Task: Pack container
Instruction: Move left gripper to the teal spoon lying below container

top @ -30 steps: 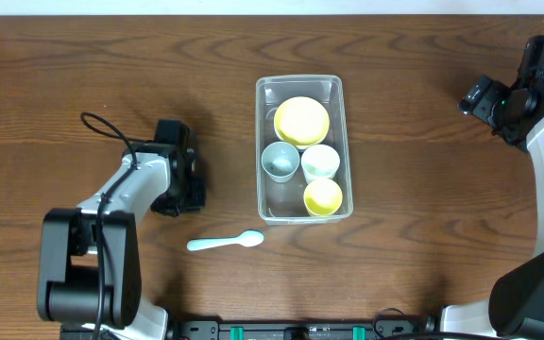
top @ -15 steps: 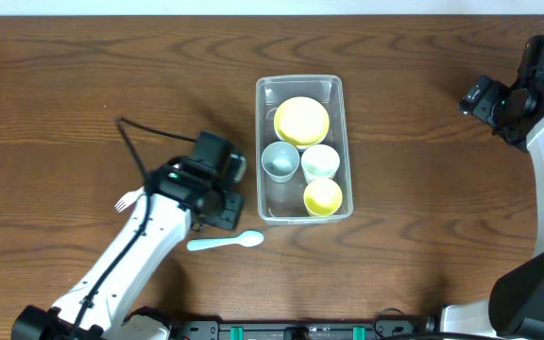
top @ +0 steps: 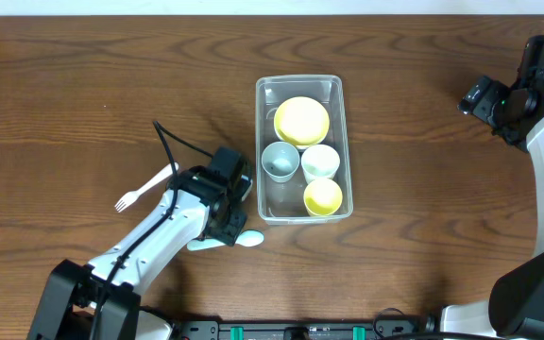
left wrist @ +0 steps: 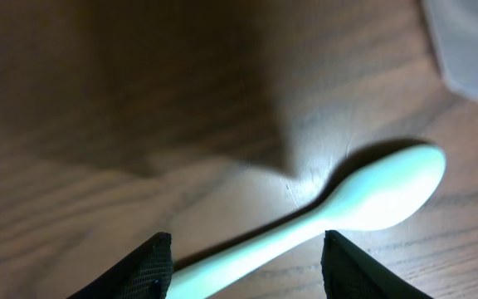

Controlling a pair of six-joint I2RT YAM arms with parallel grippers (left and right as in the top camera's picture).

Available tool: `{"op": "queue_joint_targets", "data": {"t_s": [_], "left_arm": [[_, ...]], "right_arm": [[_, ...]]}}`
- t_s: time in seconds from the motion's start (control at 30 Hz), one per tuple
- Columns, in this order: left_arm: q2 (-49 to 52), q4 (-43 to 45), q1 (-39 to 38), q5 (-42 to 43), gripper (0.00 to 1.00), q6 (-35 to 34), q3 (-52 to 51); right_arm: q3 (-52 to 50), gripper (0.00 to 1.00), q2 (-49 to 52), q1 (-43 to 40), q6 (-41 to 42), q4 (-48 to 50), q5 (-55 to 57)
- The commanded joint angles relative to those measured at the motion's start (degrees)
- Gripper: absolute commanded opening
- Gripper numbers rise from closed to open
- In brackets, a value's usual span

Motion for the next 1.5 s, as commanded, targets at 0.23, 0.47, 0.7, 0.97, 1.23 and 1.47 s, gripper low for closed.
{"op": "queue_joint_targets", "data": {"t_s": [0.23,0.47,0.7,0.97,1.23,1.47], "left_arm": [[0.4,-2.0,-0.2,11.4,0.6,3.8,-1.1],[0.4,-1.0,-0.2,12.0,0.61,3.9,-2.6],[0.4,0.9,-0.1,11.6,0.64,4.0,-4.6],[0.4,1.9,-0.1,8.5,0.7,3.9,-4.6],[0.4,5.0,-0.1,6.3,0.72,3.9,-7.0],[0.4,5.8,-0.1,3.7,0.75,3.9,-7.9]], "right_arm": [[0.0,0.99,0.3,-0.1,0.1,-0.1,0.2],[0.0,0.99,0.3,-0.1,0.1,-0.1,0.2],[0.0,0.99,0.3,-0.1,0.1,-0.1,0.2],[0.0,0.99,0.3,-0.1,0.1,-0.1,0.2],[0.0,0.99,0.3,-0.1,0.1,-0.1,0.2],[0.0,0.99,0.3,-0.1,0.1,-0.1,0.2]]}}
